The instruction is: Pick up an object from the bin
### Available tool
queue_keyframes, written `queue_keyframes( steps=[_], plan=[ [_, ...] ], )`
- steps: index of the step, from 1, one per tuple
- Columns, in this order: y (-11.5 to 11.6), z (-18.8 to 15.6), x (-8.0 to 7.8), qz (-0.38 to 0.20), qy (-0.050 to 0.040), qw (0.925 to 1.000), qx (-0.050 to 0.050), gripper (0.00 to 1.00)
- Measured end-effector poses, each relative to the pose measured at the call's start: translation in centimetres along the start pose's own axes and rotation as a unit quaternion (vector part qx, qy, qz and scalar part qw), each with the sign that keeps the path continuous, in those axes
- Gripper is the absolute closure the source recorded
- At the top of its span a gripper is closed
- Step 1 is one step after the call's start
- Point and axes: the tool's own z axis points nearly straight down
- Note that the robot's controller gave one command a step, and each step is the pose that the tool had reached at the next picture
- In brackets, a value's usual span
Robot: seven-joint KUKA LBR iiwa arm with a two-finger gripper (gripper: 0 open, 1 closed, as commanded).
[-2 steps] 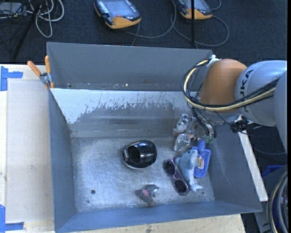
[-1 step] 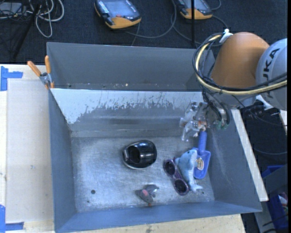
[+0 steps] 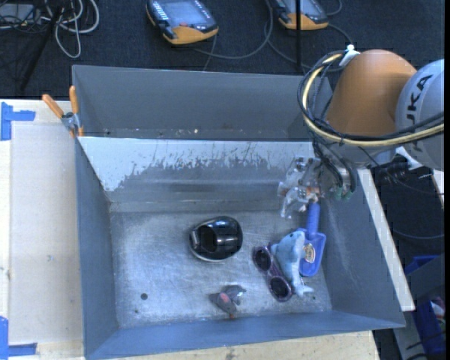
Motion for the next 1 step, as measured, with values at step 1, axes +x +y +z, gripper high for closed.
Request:
queue_keyframes(
  steps=[1],
  plan=[
    [0.00,-0.05,0.01,0.000,0.0001,1.0000,0.000,1.00]
  ],
)
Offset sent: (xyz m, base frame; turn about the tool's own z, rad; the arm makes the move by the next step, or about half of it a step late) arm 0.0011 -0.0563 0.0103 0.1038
